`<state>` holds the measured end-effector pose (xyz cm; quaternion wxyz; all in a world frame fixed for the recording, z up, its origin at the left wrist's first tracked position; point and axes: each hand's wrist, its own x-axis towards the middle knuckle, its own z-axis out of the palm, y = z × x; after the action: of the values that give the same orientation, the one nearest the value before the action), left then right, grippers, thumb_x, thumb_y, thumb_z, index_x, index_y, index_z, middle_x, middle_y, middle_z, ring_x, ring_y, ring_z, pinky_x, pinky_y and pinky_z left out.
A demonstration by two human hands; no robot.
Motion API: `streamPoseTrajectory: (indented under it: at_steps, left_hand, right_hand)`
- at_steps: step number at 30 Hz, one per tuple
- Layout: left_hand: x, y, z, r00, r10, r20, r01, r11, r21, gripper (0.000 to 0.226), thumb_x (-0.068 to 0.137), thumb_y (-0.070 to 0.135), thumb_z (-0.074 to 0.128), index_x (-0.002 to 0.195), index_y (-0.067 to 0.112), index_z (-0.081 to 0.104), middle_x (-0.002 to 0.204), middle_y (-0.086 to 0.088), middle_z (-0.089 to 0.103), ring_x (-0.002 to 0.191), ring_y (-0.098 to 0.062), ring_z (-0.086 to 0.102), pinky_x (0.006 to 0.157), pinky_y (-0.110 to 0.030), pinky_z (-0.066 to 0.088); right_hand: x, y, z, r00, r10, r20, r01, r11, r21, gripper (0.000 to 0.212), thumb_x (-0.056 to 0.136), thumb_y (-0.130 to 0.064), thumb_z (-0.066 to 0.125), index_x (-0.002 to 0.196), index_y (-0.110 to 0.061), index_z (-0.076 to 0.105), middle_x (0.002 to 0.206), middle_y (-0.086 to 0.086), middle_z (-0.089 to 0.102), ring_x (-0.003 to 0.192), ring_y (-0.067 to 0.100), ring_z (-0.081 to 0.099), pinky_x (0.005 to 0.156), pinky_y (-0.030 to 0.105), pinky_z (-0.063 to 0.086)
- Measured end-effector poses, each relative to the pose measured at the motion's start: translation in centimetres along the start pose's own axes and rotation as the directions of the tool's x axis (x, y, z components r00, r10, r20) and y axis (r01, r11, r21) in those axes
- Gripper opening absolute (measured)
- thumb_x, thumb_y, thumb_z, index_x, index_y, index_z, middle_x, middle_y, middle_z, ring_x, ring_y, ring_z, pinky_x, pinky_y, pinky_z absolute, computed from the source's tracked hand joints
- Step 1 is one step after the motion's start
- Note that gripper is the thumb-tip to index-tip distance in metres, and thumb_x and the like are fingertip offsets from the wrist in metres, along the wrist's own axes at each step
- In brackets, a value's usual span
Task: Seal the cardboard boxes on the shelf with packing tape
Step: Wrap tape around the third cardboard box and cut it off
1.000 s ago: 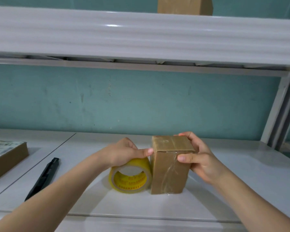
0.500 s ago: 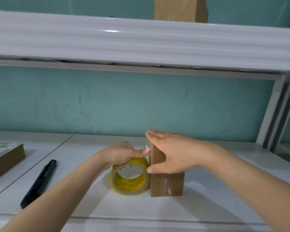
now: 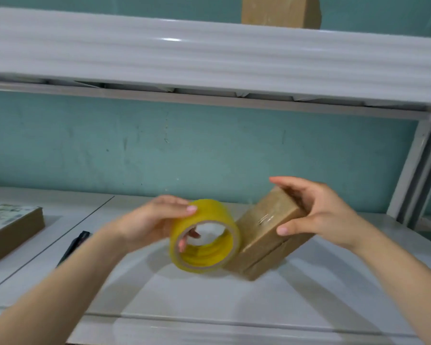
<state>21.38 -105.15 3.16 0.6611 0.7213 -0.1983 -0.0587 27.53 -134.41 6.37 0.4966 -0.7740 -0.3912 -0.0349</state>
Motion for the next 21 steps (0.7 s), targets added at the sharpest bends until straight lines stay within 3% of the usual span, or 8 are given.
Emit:
streamPoseTrajectory:
  at_steps: [2,4,8,11,14,18,21]
  left_hand:
    - [-0.5,1.2,-1.4,0.981,0.027,-0.191,0.03,0.957,0.289,0.047,0.061,0.057,0.071,0.051,0.013,0.059,0.039,-0.007,0.049,0.03,-0.014,0.045,0.044,-0.02,0.047]
    - [-0.8,1.6,-2.5,0.956,0.024,-0.293,0.132,0.856,0.5,0.054,0.057,0.063,0.071,0.043,0.016,0.047,0.039,-0.005,0.038,0.031,-0.014,0.035,0.038,-0.015,0.031]
    - [-0.7,0.5,-2.3,0.948,-0.062,-0.311,0.25,0.751,0.611,0.062,0.061,0.062,0.074,0.041,0.017,0.037,0.04,0.001,0.031,0.035,-0.016,0.032,0.039,-0.016,0.027]
    - [-0.5,-1.0,-1.6,0.937,-0.088,-0.339,0.31,0.656,0.688,0.065,0.052,0.073,0.065,0.042,0.016,0.034,0.041,0.003,0.03,0.037,-0.016,0.032,0.039,-0.018,0.027]
    - [-0.3,-1.6,-1.4,0.925,-0.108,-0.364,0.358,0.568,0.741,0.072,0.047,0.079,0.065,0.042,0.016,0.03,0.041,0.002,0.028,0.04,-0.016,0.029,0.038,-0.019,0.025]
    - [1.2,-1.1,-0.6,0.895,-0.208,-0.393,0.445,0.408,0.797,0.067,0.055,0.075,0.066,0.041,0.014,0.041,0.035,0.0,0.041,0.036,-0.018,0.038,0.039,-0.021,0.028]
    - [2.4,-0.7,0.1,0.881,-0.27,-0.388,0.46,0.294,0.838,0.065,0.056,0.075,0.066,0.045,0.014,0.048,0.033,0.0,0.046,0.03,-0.015,0.041,0.041,-0.021,0.031]
  right_hand:
    - [-1.3,1.0,-0.9,0.994,-0.016,-0.104,0.037,0.979,0.2,0.074,0.041,0.0,0.078,0.11,-0.016,0.06,0.095,-0.005,0.07,0.087,0.005,0.063,0.077,0.014,0.049]
    - [-2.2,2.1,-0.9,0.989,0.009,-0.144,0.035,0.953,0.302,0.069,0.041,0.007,0.074,0.106,-0.011,0.06,0.085,-0.005,0.071,0.079,0.005,0.064,0.07,0.014,0.051]
    - [-2.8,4.8,1.0,0.984,0.093,-0.153,-0.014,0.892,0.453,0.077,0.036,0.023,0.075,0.103,-0.009,0.057,0.083,-0.002,0.068,0.076,0.007,0.064,0.064,0.017,0.053]
    - [-3.3,6.4,1.9,0.982,0.15,-0.117,-0.068,0.849,0.523,0.073,0.038,0.021,0.071,0.104,-0.007,0.055,0.085,0.003,0.067,0.076,0.011,0.065,0.064,0.02,0.054]
    - [-4.1,7.9,2.3,0.975,0.213,-0.056,-0.158,0.854,0.496,0.077,0.038,0.023,0.078,0.105,-0.004,0.053,0.091,0.01,0.064,0.078,0.015,0.066,0.067,0.023,0.055]
    - [-4.6,8.4,1.6,0.966,0.258,0.024,-0.246,0.882,0.403,0.072,0.044,0.016,0.081,0.106,-0.003,0.05,0.097,0.013,0.063,0.082,0.013,0.066,0.067,0.022,0.054]
    - [-4.2,7.5,0.7,0.952,0.293,0.086,-0.304,0.933,0.193,0.066,0.052,0.004,0.083,0.107,-0.005,0.048,0.104,0.016,0.06,0.091,0.012,0.064,0.076,0.023,0.052]
